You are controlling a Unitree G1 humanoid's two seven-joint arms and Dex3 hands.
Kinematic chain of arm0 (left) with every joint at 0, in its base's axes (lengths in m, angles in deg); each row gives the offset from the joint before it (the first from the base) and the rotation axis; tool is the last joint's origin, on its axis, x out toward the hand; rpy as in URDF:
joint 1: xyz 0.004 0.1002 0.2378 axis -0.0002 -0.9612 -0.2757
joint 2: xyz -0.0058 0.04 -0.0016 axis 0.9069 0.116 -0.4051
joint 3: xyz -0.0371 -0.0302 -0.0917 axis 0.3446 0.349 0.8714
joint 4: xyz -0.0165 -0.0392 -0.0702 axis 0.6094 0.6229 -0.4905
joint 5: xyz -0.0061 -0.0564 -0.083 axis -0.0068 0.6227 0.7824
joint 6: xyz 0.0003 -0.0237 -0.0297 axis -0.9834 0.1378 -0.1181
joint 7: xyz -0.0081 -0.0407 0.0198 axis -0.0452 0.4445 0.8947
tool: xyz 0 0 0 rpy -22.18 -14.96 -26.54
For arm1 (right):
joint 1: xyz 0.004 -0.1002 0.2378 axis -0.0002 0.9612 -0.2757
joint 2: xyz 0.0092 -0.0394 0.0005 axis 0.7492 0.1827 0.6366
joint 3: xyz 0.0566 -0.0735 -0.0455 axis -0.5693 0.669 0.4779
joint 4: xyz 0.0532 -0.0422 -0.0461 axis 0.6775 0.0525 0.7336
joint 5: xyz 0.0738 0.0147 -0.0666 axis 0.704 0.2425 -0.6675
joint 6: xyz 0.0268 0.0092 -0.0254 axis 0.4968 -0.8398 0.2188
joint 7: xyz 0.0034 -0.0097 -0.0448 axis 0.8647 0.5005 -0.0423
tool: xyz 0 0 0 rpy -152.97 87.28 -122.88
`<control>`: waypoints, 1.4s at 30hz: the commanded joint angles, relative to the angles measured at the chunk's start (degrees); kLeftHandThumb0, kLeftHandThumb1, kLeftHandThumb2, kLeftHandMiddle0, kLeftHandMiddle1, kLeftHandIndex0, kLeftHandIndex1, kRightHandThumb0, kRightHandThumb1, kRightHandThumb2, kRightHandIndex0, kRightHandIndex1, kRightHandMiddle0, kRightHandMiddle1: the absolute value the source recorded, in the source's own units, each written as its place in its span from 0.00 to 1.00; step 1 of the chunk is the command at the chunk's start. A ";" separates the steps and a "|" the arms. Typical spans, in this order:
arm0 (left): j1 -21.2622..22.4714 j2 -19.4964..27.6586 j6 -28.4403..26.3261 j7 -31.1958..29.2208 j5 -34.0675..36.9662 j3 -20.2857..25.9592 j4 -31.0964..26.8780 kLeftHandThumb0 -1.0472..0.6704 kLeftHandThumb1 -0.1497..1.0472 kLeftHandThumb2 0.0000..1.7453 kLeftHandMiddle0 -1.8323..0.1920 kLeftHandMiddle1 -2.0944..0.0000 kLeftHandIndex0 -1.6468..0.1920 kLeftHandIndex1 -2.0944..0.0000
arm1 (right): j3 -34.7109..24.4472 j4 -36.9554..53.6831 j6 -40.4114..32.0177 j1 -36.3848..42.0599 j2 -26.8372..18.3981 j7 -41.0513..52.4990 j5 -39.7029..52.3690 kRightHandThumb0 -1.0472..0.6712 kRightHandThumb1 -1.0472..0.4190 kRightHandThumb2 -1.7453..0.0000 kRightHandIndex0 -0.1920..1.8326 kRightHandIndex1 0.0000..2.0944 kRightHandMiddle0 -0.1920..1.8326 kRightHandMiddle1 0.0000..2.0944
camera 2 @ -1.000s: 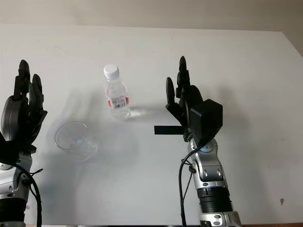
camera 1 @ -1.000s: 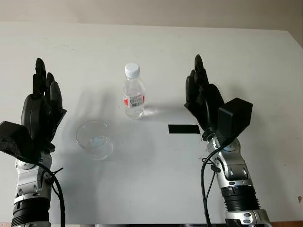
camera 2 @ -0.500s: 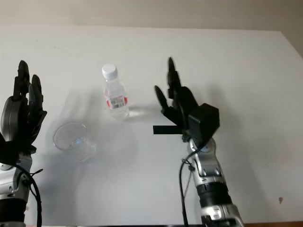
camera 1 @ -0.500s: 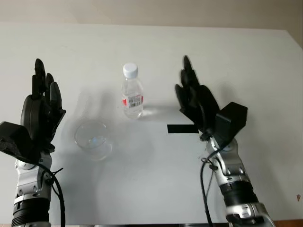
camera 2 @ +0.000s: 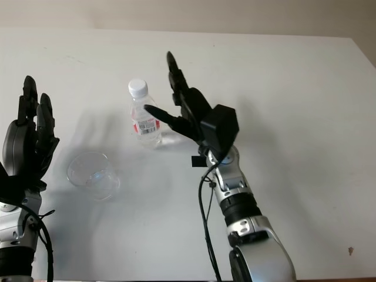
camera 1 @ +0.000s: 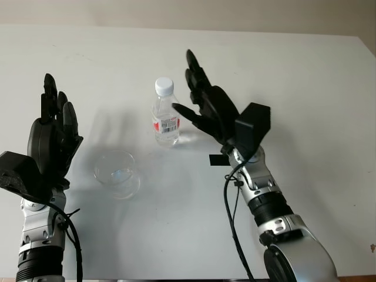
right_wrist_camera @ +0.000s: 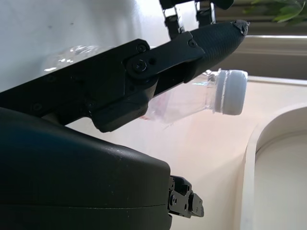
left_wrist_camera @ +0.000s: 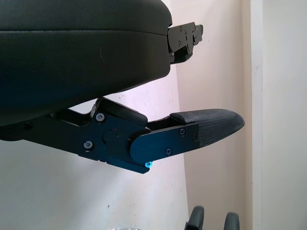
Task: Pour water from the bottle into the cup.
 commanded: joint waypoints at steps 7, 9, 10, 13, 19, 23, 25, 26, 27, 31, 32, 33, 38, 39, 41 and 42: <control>-0.41 -0.11 0.25 0.04 -0.02 0.14 -0.21 0.15 1.00 0.38 1.00 1.00 1.00 1.00 | 0.74 -6.26 1.62 -4.35 1.18 1.45 -1.14 0.00 0.06 0.97 0.00 0.00 0.00 0.00; -0.51 -0.11 0.20 -0.03 0.03 0.13 -0.33 0.15 1.00 0.37 1.00 1.00 1.00 1.00 | 0.69 -7.91 1.91 -5.06 1.47 1.96 -1.18 0.00 0.07 0.97 0.00 0.00 0.00 0.00; -0.56 -0.07 0.23 -0.05 -0.01 0.13 -0.32 0.15 1.00 0.37 1.00 1.00 1.00 1.00 | 0.69 -8.69 2.00 -5.39 1.64 1.90 -1.33 0.00 0.07 0.97 0.00 0.00 0.00 0.00; -0.68 -0.16 -0.20 0.09 0.17 0.21 -0.60 0.15 1.00 0.37 1.00 1.00 1.00 1.00 | 0.59 -11.07 2.08 -6.38 2.15 1.56 -1.71 0.00 0.07 0.97 0.00 0.00 0.00 0.00; -0.92 -0.22 -0.66 0.32 0.15 0.21 -1.05 0.15 1.00 0.36 1.00 1.00 1.00 1.00 | 1.62 -15.24 1.57 -8.33 1.97 1.24 -3.90 0.00 0.07 0.97 0.00 0.00 0.00 0.00; -1.04 -0.14 -0.62 0.25 -0.07 0.06 -1.15 0.15 1.00 0.36 1.00 1.00 1.00 1.00 | 1.42 -17.10 1.99 -8.93 2.09 3.20 -3.88 0.00 0.07 0.97 0.00 0.00 0.00 0.00; -1.07 -0.13 -0.60 0.16 -0.09 0.01 -1.12 0.15 1.00 0.36 1.00 1.00 1.00 1.00 | 1.19 -17.81 1.44 -9.31 2.12 4.93 -3.46 0.00 0.08 0.97 0.00 0.00 0.00 0.00; -1.08 -0.07 -0.52 0.11 -0.18 -0.04 -1.06 0.15 1.00 0.36 1.00 1.00 1.00 1.00 | 1.17 -18.06 1.24 -9.44 2.11 5.36 -3.46 0.00 0.08 0.97 0.00 0.00 0.00 0.00; -1.11 -0.04 -0.51 0.05 -0.21 -0.07 -1.06 0.15 1.00 0.36 1.00 1.00 1.00 1.00 | 0.98 -18.30 1.14 -9.53 2.17 5.93 -3.21 0.01 0.08 0.97 0.00 0.00 0.00 0.00; -1.12 -0.21 -0.43 -0.40 0.37 0.07 -1.01 0.15 1.00 0.36 1.00 1.00 1.00 1.00 | -0.05 -19.27 0.72 -9.80 2.64 7.82 -1.79 0.06 0.11 0.98 0.00 0.00 0.00 0.00; -1.11 -0.21 -0.41 -0.52 0.45 0.10 -0.95 0.15 1.00 0.36 1.00 1.00 1.00 1.00 | -0.30 -19.54 0.65 -9.89 2.73 8.34 -1.44 0.08 0.11 0.98 0.00 0.00 0.00 0.00; -1.12 -0.22 -0.30 -0.56 0.39 0.09 -0.89 0.15 1.00 0.36 1.00 1.00 1.00 1.00 | -0.61 -19.87 0.62 -9.96 2.83 8.92 -1.01 0.10 0.12 0.98 0.00 0.00 0.01 0.00; -1.02 -0.32 -0.05 -0.57 0.27 0.09 -0.68 0.15 1.00 0.36 1.00 1.00 1.00 1.00 | -1.48 -21.21 1.19 -10.10 3.02 10.23 -0.40 0.33 0.16 0.97 0.04 0.69 0.01 0.80; -1.03 -0.35 -0.14 -0.55 0.28 0.06 -0.75 0.15 1.00 0.36 1.00 1.00 1.00 1.00 | -1.73 -21.53 1.83 -10.06 3.05 10.99 -0.12 0.36 0.16 0.97 0.06 0.79 0.03 0.87; -1.03 -0.39 -0.21 -0.54 0.28 0.01 -0.80 0.15 1.00 0.36 1.00 1.00 1.00 1.00 | -2.05 -22.08 2.66 -10.12 3.04 12.16 0.24 0.39 0.13 0.96 0.16 0.96 0.16 0.97; -1.01 -0.34 -0.14 -0.48 0.10 -0.04 -0.68 0.15 1.00 0.36 1.00 1.00 1.00 1.00 | -2.06 -22.38 3.23 -10.25 2.97 12.83 0.26 0.40 0.12 0.96 0.21 0.98 0.20 0.99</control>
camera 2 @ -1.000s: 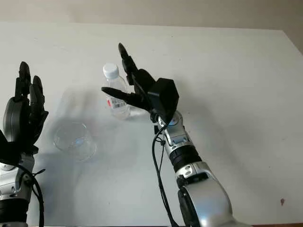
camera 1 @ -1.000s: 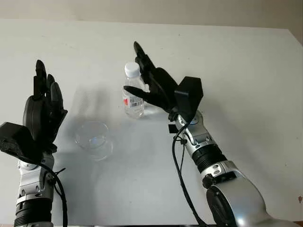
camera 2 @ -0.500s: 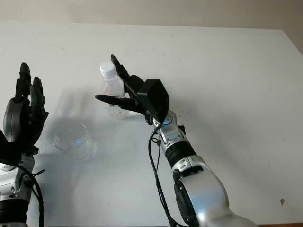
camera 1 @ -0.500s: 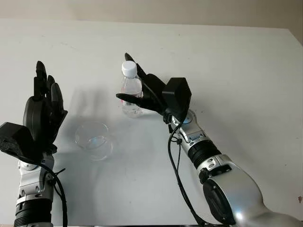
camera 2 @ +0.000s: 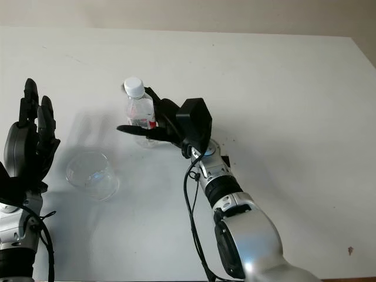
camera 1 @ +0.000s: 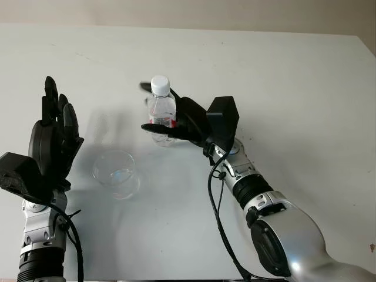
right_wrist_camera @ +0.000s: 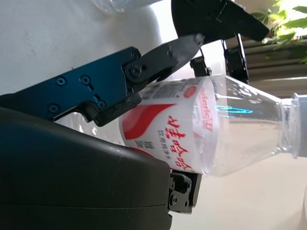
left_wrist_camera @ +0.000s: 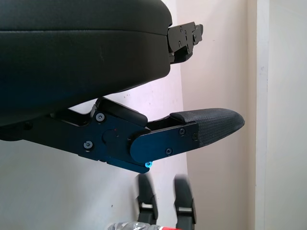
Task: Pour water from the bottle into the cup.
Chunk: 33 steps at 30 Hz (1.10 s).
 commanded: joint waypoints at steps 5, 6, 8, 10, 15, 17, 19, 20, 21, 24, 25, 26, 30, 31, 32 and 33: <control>-0.33 -0.44 0.46 0.43 -0.44 -0.24 -0.37 0.15 1.00 0.37 1.00 1.00 1.00 1.00 | 0.81 -1.04 2.34 -1.97 -0.66 2.85 -1.40 0.36 0.06 0.96 0.60 1.00 0.50 1.00; -0.28 -0.49 0.38 0.55 -0.48 -0.28 -0.41 0.15 1.00 0.37 1.00 1.00 1.00 1.00 | 1.68 -0.94 3.28 -1.95 -1.24 2.96 -2.59 0.34 0.04 0.96 0.67 1.00 0.56 1.00; -0.07 -0.82 0.33 0.89 -0.29 -0.25 -0.48 0.15 1.00 0.36 1.00 1.00 1.00 1.00 | 2.85 -0.96 5.38 -1.89 -2.15 3.67 -4.25 0.32 0.02 0.96 0.72 0.99 0.64 1.00; 0.09 -0.98 0.25 0.96 -0.12 -0.27 -0.48 0.15 1.00 0.35 1.00 1.00 1.00 1.00 | 3.22 -1.30 6.77 -1.93 -2.51 4.15 -4.95 0.31 0.01 0.96 0.75 0.99 0.72 1.00; 0.37 -1.15 0.06 1.20 -0.43 -0.40 -0.63 0.14 1.00 0.35 1.00 1.00 1.00 1.00 | 4.46 -0.77 8.81 -1.68 -3.00 3.04 -7.04 0.37 0.00 0.91 0.92 1.00 0.92 1.00; 0.39 -1.07 0.06 1.37 -0.65 -0.40 -0.49 0.14 1.00 0.35 1.00 1.00 1.00 1.00 | 5.20 -0.44 10.06 -1.47 -3.45 1.17 -8.57 0.39 0.00 0.85 0.98 1.00 0.98 1.00; 0.36 -1.07 0.12 1.38 -0.59 -0.33 -0.45 0.15 1.00 0.35 1.00 1.00 1.00 1.00 | 5.58 -0.12 10.77 -1.36 -3.73 -0.63 -9.60 0.38 0.00 0.81 1.00 1.00 0.99 1.00; 0.30 -1.08 0.19 1.28 -0.47 -0.28 -0.48 0.15 1.00 0.36 1.00 1.00 1.00 1.00 | 5.80 0.20 11.25 -1.31 -3.90 -2.00 -10.22 0.37 0.00 0.79 1.00 1.00 0.98 1.00; 0.26 -1.08 0.27 1.18 -0.39 -0.25 -0.50 0.15 1.00 0.36 1.00 1.00 1.00 1.00 | 5.96 0.40 11.59 -1.28 -4.00 -2.96 -10.67 0.37 0.00 0.77 1.00 1.00 0.98 1.00; 0.13 -1.22 0.35 1.37 -0.29 -0.10 -0.78 0.15 1.00 0.35 1.00 1.00 1.00 1.00 | 6.45 1.19 13.15 -1.96 -4.70 -8.37 -12.91 0.39 0.00 0.72 1.00 1.00 0.97 1.00; 0.07 -1.21 0.37 1.37 -0.28 -0.08 -0.84 0.15 1.00 0.35 1.00 1.00 1.00 1.00 | 6.46 1.44 13.30 -2.37 -4.97 -9.70 -13.32 0.39 0.00 0.71 1.00 1.00 0.97 1.00; 0.01 -1.21 0.30 1.39 -0.27 -0.07 -0.94 0.15 1.00 0.35 1.00 1.00 1.00 1.00 | 6.52 1.71 13.30 -2.83 -5.27 -10.69 -13.64 0.40 0.00 0.70 1.00 1.00 0.94 1.00; -0.21 -1.29 0.25 1.67 -0.44 -0.09 -1.24 0.15 1.00 0.35 1.00 1.00 1.00 1.00 | 8.37 2.96 15.71 -4.48 -7.49 -16.21 -17.48 0.42 0.00 0.71 0.91 1.00 0.78 1.00; -0.26 -1.32 0.23 1.76 -0.45 -0.10 -1.32 0.14 1.00 0.34 1.00 1.00 1.00 1.00 | 8.76 3.16 16.16 -4.83 -7.93 -17.13 -18.27 0.42 0.00 0.72 0.85 1.00 0.70 1.00; -0.35 -1.37 0.15 1.91 -0.51 -0.14 -1.49 0.14 1.00 0.34 1.00 1.00 1.00 1.00 | 9.25 3.45 16.48 -5.23 -8.40 -18.21 -19.21 0.42 0.00 0.72 0.82 1.00 0.66 1.00; -0.43 -1.38 0.08 1.99 -0.54 -0.19 -1.62 0.14 1.00 0.34 1.00 1.00 1.00 1.00 | 9.75 3.74 16.83 -5.67 -8.89 -19.16 -20.12 0.42 0.00 0.73 0.79 1.00 0.63 1.00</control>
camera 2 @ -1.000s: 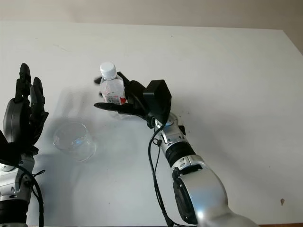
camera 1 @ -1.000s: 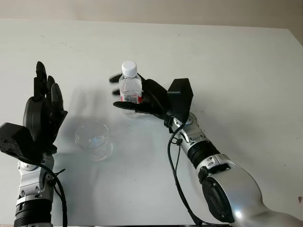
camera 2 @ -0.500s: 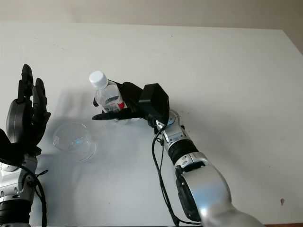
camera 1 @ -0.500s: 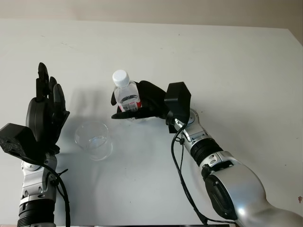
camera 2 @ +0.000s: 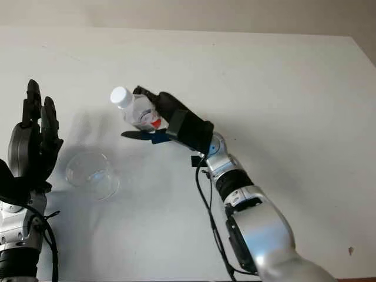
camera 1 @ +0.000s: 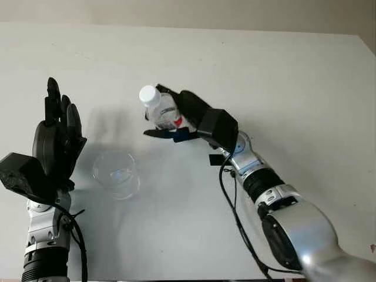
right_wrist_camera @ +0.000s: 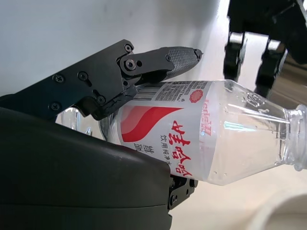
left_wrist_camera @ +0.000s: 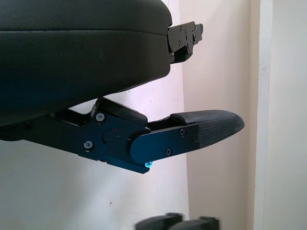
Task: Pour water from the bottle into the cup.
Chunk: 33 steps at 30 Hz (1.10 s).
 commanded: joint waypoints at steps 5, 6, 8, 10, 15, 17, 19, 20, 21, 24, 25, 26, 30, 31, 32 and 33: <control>-0.75 -0.14 -0.05 0.31 -0.34 -0.14 -1.59 0.15 1.00 0.34 1.00 1.00 1.00 1.00 | 4.51 2.93 3.02 -4.03 -3.14 -8.54 -7.97 0.42 0.00 0.81 0.64 1.00 0.49 1.00; -0.76 -0.20 -0.02 0.31 -0.33 -0.17 -1.62 0.15 1.00 0.34 1.00 1.00 1.00 1.00 | 5.52 3.36 3.05 -4.40 -3.65 -10.13 -9.73 0.41 0.00 0.81 0.64 1.00 0.48 1.00; -0.84 -0.26 -0.34 0.51 -0.56 -0.35 -1.93 0.15 1.00 0.34 1.00 1.00 1.00 1.00 | 6.85 3.84 3.59 -4.97 -4.28 -12.18 -11.91 0.42 0.00 0.83 0.63 1.00 0.46 1.00; -0.92 -0.32 -0.73 0.73 -0.87 -0.54 -2.22 0.14 1.00 0.35 1.00 1.00 1.00 1.00 | 7.95 3.99 3.99 -5.39 -4.62 -13.86 -13.60 0.43 0.00 0.85 0.63 1.00 0.45 1.00; -1.02 -0.60 -0.71 0.93 -1.12 -0.73 -2.33 0.14 1.00 0.34 1.00 1.00 1.00 1.00 | 10.35 3.83 5.33 -6.06 -5.13 -17.91 -16.94 0.42 0.00 0.85 0.62 1.00 0.44 1.00; -1.14 -0.56 -1.02 0.97 -1.25 -0.83 -2.57 0.14 1.00 0.35 1.00 1.00 1.00 1.00 | 11.50 3.61 6.32 -6.45 -5.24 -20.25 -18.52 0.42 0.00 0.87 0.63 1.00 0.44 1.00; -1.16 -0.60 -1.11 1.09 -1.32 -0.87 -2.72 0.14 1.00 0.35 1.00 1.00 1.00 1.00 | 13.01 3.24 6.94 -6.81 -5.35 -23.68 -20.81 0.42 0.00 0.89 0.63 1.00 0.45 1.00; -1.18 -0.55 -0.95 1.08 -1.44 -0.90 -2.70 0.14 1.00 0.35 1.00 1.00 1.00 1.00 | 13.96 3.05 7.04 -7.04 -5.37 -25.66 -22.31 0.42 0.00 0.89 0.64 1.00 0.46 1.00; -1.20 -0.54 -0.89 1.11 -1.50 -0.91 -2.71 0.14 1.00 0.35 1.00 1.00 1.00 1.00 | 14.83 2.88 7.08 -7.23 -5.38 -27.51 -23.64 0.41 0.00 0.90 0.65 1.00 0.47 1.00; -1.20 -0.65 -0.81 1.11 -1.32 -0.86 -2.53 0.14 1.00 0.34 1.00 1.00 1.00 1.00 | 16.71 2.45 7.14 -7.70 -5.38 -31.41 -26.19 0.40 0.00 0.91 0.67 1.00 0.49 1.00; -1.21 -0.65 -0.87 1.15 -1.36 -0.90 -2.51 0.14 1.00 0.34 1.00 1.00 1.00 1.00 | 17.40 2.56 6.94 -7.89 -5.45 -32.57 -27.09 0.40 0.00 0.90 0.67 1.00 0.50 1.00; -1.20 -0.70 -0.84 1.16 -1.34 -0.91 -2.42 0.14 1.00 0.34 1.00 1.00 1.00 1.00 | 18.04 2.72 6.81 -8.07 -5.53 -33.73 -28.02 0.39 0.00 0.90 0.67 1.00 0.50 1.00; -0.98 -1.08 -0.45 1.17 -1.06 -0.88 -1.92 0.14 1.00 0.34 1.00 1.00 1.00 1.00 | 20.46 3.26 6.67 -8.76 -5.75 -39.93 -31.83 0.38 0.00 0.89 0.67 1.00 0.51 1.00; -0.93 -1.15 -0.53 1.21 -1.05 -0.88 -1.92 0.14 1.00 0.33 1.00 1.00 1.00 1.00 | 21.05 3.43 6.55 -8.93 -5.77 -41.78 -32.83 0.38 0.00 0.89 0.67 1.00 0.51 1.00; -0.87 -1.17 -0.55 1.20 -1.11 -0.89 -1.81 0.14 1.00 0.33 1.00 1.00 1.00 1.00 | 21.69 3.67 6.38 -9.10 -5.82 -43.86 -33.95 0.37 0.00 0.88 0.69 1.00 0.52 1.00; -0.82 -1.19 -0.54 1.16 -1.16 -0.91 -1.75 0.14 1.00 0.33 1.00 1.00 1.00 1.00 | 22.28 3.83 6.32 -9.31 -5.87 -45.54 -34.90 0.37 0.00 0.88 0.70 1.00 0.53 1.00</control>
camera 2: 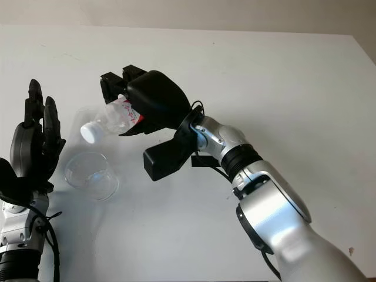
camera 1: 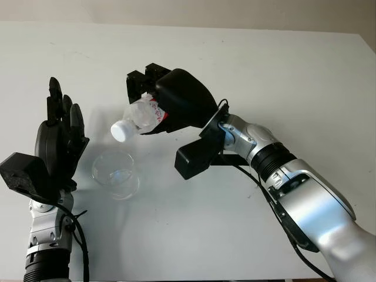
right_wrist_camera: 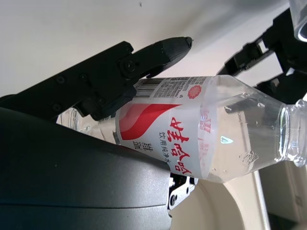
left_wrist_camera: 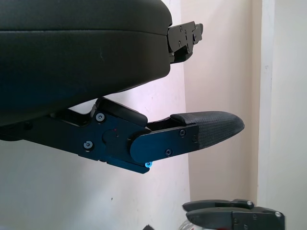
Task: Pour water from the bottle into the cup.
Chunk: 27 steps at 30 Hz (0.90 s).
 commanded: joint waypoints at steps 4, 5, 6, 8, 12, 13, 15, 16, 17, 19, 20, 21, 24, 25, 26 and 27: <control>0.02 -0.13 0.49 0.01 0.01 0.08 0.26 0.14 1.00 0.34 1.00 1.00 1.00 1.00 | 3.80 3.15 -1.06 -3.02 -1.28 -7.00 -5.60 0.35 0.00 0.85 0.70 1.00 0.53 1.00; 0.04 -0.13 0.61 -0.08 0.07 0.10 0.32 0.14 1.00 0.33 1.00 1.00 1.00 1.00 | 4.42 3.43 -1.14 -3.20 -1.47 -8.22 -6.49 0.35 0.00 0.85 0.70 1.00 0.52 1.00; 0.00 -0.17 0.65 -0.02 0.09 0.13 0.25 0.14 1.00 0.33 1.00 1.00 1.00 1.00 | 5.15 3.79 -1.26 -3.41 -1.70 -9.70 -7.59 0.35 0.00 0.86 0.69 1.00 0.50 1.00; -0.10 -0.07 0.76 -0.07 -0.04 0.09 0.21 0.14 1.00 0.34 1.00 1.00 1.00 1.00 | 6.35 4.34 -1.84 -3.76 -2.03 -11.81 -9.36 0.35 0.00 0.85 0.68 1.00 0.44 1.00; -0.24 -0.01 0.38 -0.05 0.02 0.11 -0.11 0.14 1.00 0.34 1.00 1.00 1.00 1.00 | 8.94 6.25 -4.51 -4.41 -2.90 -16.29 -13.73 0.33 0.00 0.84 0.66 1.00 0.36 0.98; -0.26 -0.02 0.32 -0.02 0.06 0.12 -0.20 0.14 1.00 0.34 1.00 1.00 1.00 1.00 | 9.84 6.64 -5.54 -4.69 -3.12 -18.21 -15.30 0.33 0.00 0.84 0.65 1.00 0.35 0.98; -0.28 0.02 0.44 0.15 -0.17 0.12 -0.20 0.14 1.00 0.34 1.00 1.00 1.00 1.00 | 11.22 7.09 -7.17 -5.12 -3.28 -21.37 -17.63 0.33 0.00 0.85 0.66 1.00 0.37 0.95; -0.28 0.04 0.54 0.23 -0.28 0.11 -0.20 0.14 1.00 0.34 1.00 1.00 1.00 1.00 | 11.83 7.27 -7.72 -5.33 -3.33 -22.53 -18.48 0.33 0.00 0.85 0.66 1.00 0.37 0.92; -0.29 0.04 0.58 0.30 -0.33 0.13 -0.21 0.15 1.00 0.34 1.00 1.00 1.00 1.00 | 12.51 7.36 -8.18 -5.58 -3.30 -23.86 -19.36 0.33 0.00 0.85 0.67 1.00 0.37 0.90; -0.30 0.07 0.64 0.41 -0.40 0.12 -0.20 0.14 1.00 0.34 1.00 1.00 1.00 1.00 | 14.07 7.87 -10.29 -6.08 -3.39 -25.82 -21.58 0.33 0.00 0.92 0.66 1.00 0.34 0.76; -0.31 0.12 0.64 0.35 -0.36 0.11 -0.16 0.14 1.00 0.34 1.00 1.00 1.00 1.00 | 14.67 8.07 -10.81 -6.32 -3.45 -26.21 -22.23 0.32 0.00 0.94 0.67 1.00 0.33 0.73; -0.29 0.13 0.64 0.32 -0.34 0.10 -0.09 0.14 1.00 0.34 1.00 1.00 1.00 1.00 | 15.23 8.29 -11.32 -6.52 -3.60 -26.26 -22.79 0.33 0.00 0.94 0.67 1.00 0.33 0.71; -0.18 0.10 0.74 0.29 -0.34 0.05 0.02 0.15 1.00 0.35 1.00 1.00 1.00 1.00 | 16.43 8.45 -12.29 -6.92 -3.65 -27.56 -23.79 0.32 0.00 0.95 0.66 1.00 0.34 0.69; -0.18 0.10 0.73 0.28 -0.32 0.07 0.04 0.15 1.00 0.35 1.00 1.00 1.00 1.00 | 16.66 8.42 -12.46 -7.02 -3.60 -27.81 -23.87 0.32 0.01 0.95 0.66 1.00 0.34 0.68; -0.14 0.05 0.73 0.25 -0.20 0.10 0.07 0.15 1.00 0.35 1.00 1.00 1.00 1.00 | 16.90 8.35 -12.60 -7.16 -3.50 -28.17 -23.98 0.32 0.01 0.96 0.66 1.00 0.34 0.67; -0.09 0.02 0.75 0.22 -0.13 0.12 0.12 0.15 1.00 0.35 1.00 1.00 1.00 1.00 | 17.08 8.24 -12.69 -7.28 -3.42 -28.44 -24.03 0.32 0.01 0.96 0.66 1.00 0.34 0.66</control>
